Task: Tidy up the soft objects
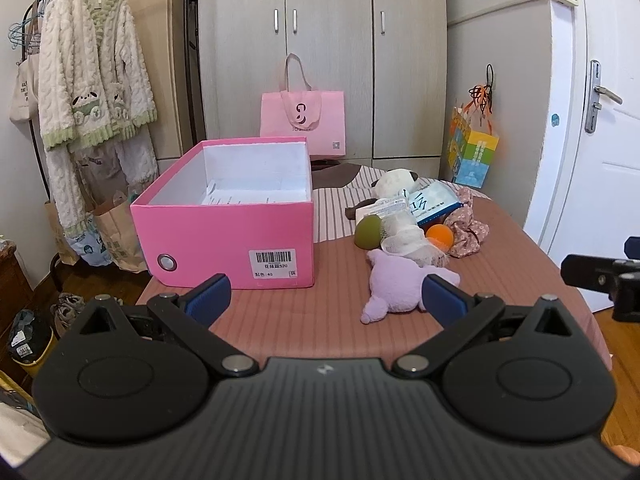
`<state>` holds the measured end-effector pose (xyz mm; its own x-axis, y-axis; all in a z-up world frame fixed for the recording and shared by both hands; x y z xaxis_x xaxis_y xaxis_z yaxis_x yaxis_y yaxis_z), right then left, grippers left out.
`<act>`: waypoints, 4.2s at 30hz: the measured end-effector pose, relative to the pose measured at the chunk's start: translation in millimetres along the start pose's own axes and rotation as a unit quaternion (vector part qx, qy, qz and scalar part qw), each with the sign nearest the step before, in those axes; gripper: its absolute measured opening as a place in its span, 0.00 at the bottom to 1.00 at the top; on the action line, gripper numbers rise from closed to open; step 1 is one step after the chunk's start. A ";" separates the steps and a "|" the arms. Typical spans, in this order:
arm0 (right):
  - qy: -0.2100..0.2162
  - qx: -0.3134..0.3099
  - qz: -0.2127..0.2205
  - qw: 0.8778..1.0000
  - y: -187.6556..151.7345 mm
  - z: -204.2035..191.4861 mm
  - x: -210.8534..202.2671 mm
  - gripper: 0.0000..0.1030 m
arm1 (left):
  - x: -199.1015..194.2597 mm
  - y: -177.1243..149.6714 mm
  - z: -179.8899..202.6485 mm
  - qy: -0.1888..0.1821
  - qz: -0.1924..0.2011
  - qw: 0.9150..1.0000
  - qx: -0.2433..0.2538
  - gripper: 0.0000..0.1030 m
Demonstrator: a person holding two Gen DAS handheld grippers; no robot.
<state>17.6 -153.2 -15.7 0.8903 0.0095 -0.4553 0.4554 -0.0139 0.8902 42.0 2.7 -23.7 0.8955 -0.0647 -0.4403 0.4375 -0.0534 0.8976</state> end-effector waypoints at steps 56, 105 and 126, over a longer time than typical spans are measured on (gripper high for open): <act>0.139 -0.079 0.012 0.987 -47.6 -31.0 134.5 0.94 | 152.6 -2.5 29.2 -0.150 -0.061 0.986 -0.029 0.91; 0.228 -0.113 -0.130 0.958 -31.8 -101.7 121.1 0.61 | 102.6 -8.1 -22.3 -0.132 -0.171 0.976 -0.019 0.44; 0.262 -0.191 -0.078 0.943 57.6 -177.1 106.5 0.62 | 84.7 77.7 -110.0 -0.128 -0.137 0.981 -0.059 0.45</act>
<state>138.3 24.0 -9.9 0.6437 0.4761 -0.5992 0.4568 0.3892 0.7999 160.8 102.6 10.9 0.7004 -0.3130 -0.6415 0.6782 0.0116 0.7348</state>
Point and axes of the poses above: each gripper's, at about its wrist camera, not at the fingertips, and x roughly the way its jaws point, z to its right, y to its top, the point moved 4 cm from there along x, roughly the way its jaws point, and after that the axes turned 1 degree about y, right-handed, at the moved point
